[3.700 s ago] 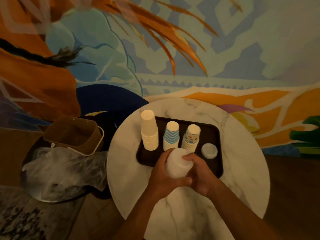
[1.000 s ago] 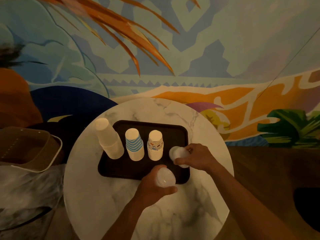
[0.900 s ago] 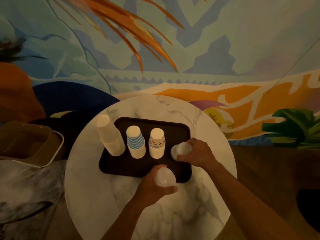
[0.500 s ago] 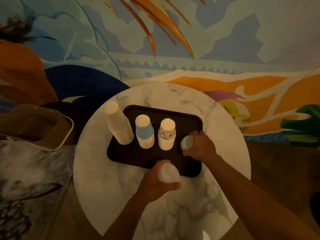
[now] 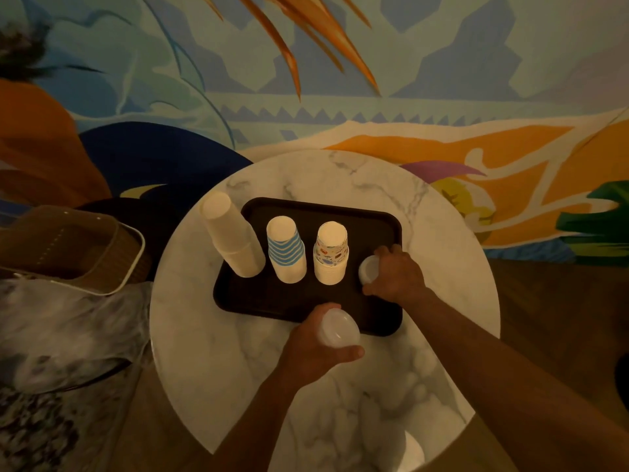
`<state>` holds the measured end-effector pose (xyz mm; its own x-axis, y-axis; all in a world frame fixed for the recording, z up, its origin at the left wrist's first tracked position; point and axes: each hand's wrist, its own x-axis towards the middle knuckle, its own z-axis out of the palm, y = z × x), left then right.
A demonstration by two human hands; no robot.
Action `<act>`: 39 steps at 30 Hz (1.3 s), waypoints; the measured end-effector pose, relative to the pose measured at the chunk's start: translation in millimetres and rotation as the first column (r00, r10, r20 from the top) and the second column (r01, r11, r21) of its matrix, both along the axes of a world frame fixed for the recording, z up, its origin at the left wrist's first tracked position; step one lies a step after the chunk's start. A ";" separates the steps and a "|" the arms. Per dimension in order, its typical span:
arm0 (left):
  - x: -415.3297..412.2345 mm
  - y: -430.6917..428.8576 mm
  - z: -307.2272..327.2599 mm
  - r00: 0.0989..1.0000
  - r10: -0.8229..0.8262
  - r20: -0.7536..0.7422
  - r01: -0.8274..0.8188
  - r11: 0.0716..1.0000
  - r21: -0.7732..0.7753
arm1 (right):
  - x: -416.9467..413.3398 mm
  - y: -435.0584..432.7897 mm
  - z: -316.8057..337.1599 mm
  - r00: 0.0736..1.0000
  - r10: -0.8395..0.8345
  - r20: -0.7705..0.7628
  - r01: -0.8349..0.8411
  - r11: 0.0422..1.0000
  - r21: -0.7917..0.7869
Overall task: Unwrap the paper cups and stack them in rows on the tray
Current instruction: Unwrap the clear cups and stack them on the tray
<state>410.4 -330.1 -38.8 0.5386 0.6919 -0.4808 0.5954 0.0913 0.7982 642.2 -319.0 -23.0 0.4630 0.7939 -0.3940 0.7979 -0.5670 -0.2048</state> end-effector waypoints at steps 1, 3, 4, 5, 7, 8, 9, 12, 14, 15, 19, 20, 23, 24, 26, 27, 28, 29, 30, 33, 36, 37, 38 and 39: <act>0.3 0.2 -0.6 1.000 -0.001 0.000 0.001 1.000 0.001 | -0.2 0.4 -0.8 1.000 -0.001 -0.006 0.001 1.000 0.000; 1.3 0.9 -2.3 1.000 0.001 -0.005 -0.001 1.000 -0.002 | -0.7 1.7 -2.1 1.000 -0.004 -0.018 0.004 1.000 0.001; 2.2 1.3 -2.7 1.000 0.002 -0.007 -0.002 1.000 -0.006 | -0.7 2.3 -2.9 1.000 -0.005 -0.022 0.005 1.000 -0.001; 3.1 1.7 -3.7 1.000 0.001 -0.010 -0.001 1.000 -0.005 | -0.5 2.8 -4.0 1.000 -0.003 -0.025 0.003 1.000 -0.006; 4.1 2.4 -5.2 1.000 -0.005 -0.011 0.005 1.000 -0.005 | -0.9 3.5 -7.2 1.000 0.002 -0.029 -0.002 1.000 -0.015; 4.3 2.5 -5.5 1.000 -0.005 -0.007 0.005 1.000 -0.007 | -1.3 3.8 -8.4 1.000 -0.001 -0.030 0.000 1.000 -0.018; 4.5 2.8 -5.4 1.000 -0.007 -0.002 0.007 1.000 -0.007 | -1.7 4.1 -9.3 0.999 -0.006 -0.031 0.006 1.000 -0.020; 4.7 4.9 -4.5 1.000 -0.018 -0.006 0.018 1.000 -0.003 | -2.8 5.2 -11.3 1.000 -0.005 -0.025 0.005 1.000 -0.027; 5.0 5.8 -4.1 1.000 -0.021 -0.008 0.021 1.000 -0.004 | -3.3 5.2 -12.5 1.000 -0.008 -0.018 0.007 1.000 -0.024; 5.1 6.0 -4.6 1.000 -0.019 -0.010 0.019 1.000 -0.007 | -3.6 5.1 -13.4 1.000 -0.015 -0.018 0.014 1.000 -0.019; 4.2 6.3 -4.8 1.000 -0.010 -0.008 0.010 1.000 -0.008 | -5.7 4.6 -17.1 0.998 -0.045 -0.039 0.044 0.999 -0.020; 3.6 6.5 -5.1 1.000 -0.012 -0.013 0.012 1.000 -0.010 | -6.4 4.2 -18.0 0.998 -0.050 -0.042 0.049 0.999 -0.019; 1.0 6.8 -7.1 1.000 -0.006 -0.024 0.006 1.000 -0.019 | -8.7 2.1 -21.1 0.996 -0.070 -0.051 0.070 0.998 0.002; 0.3 6.8 -6.9 1.000 -0.004 -0.026 0.003 1.000 -0.017 | -9.3 1.4 -21.8 0.995 -0.078 -0.058 0.079 0.997 0.013; -0.4 7.1 -5.9 1.000 -0.008 -0.027 0.008 1.000 -0.015 | -10.1 0.6 -23.3 0.994 -0.084 -0.073 0.086 0.996 0.033; -0.5 7.8 -5.5 1.000 -0.010 -0.028 0.010 1.000 -0.019 | -10.4 0.7 -23.8 0.993 -0.089 -0.080 0.092 0.995 0.040; -0.5 8.3 -4.9 0.999 -0.012 -0.030 0.011 1.000 -0.023 | -10.6 0.7 -24.2 0.992 -0.098 -0.086 0.102 0.994 0.044; -0.7 8.7 -4.7 0.999 -0.012 -0.035 0.011 1.000 -0.025 | -10.7 0.9 -24.7 0.990 -0.106 -0.092 0.110 0.993 0.047; -1.3 8.9 -4.7 0.999 -0.012 -0.042 0.012 1.000 -0.022 | -10.7 1.0 -25.3 0.990 -0.110 -0.093 0.114 0.992 0.048; -3.9 8.5 -5.1 0.999 -0.014 -0.048 0.014 1.000 -0.005 | -9.6 0.5 -28.7 0.992 -0.105 -0.075 0.109 0.993 0.052; -4.9 7.8 -4.6 1.000 -0.010 -0.027 0.010 1.000 -0.005 | -9.7 -0.2 -30.0 0.988 -0.138 -0.068 0.141 0.989 0.037; -4.8 7.3 -4.2 1.000 -0.013 -0.024 0.013 1.000 -0.004 | -10.4 -0.8 -28.8 0.985 -0.155 -0.072 0.158 0.987 0.035; -4.4 6.7 -3.1 1.000 -0.019 -0.022 0.019 1.000 -0.003 | -11.5 -2.0 -26.5 0.982 -0.173 -0.077 0.177 0.983 0.040; -3.9 6.3 -1.7 1.000 -0.022 -0.019 0.022 1.000 -0.003 | -12.9 -3.4 -22.8 0.978 -0.192 -0.080 0.197 0.979 0.052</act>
<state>406.5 -323.8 -40.5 0.5442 0.6787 -0.4932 0.6126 0.0802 0.7863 629.3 -322.4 -45.9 0.5821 0.7147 -0.3877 0.6547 -0.6948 -0.2977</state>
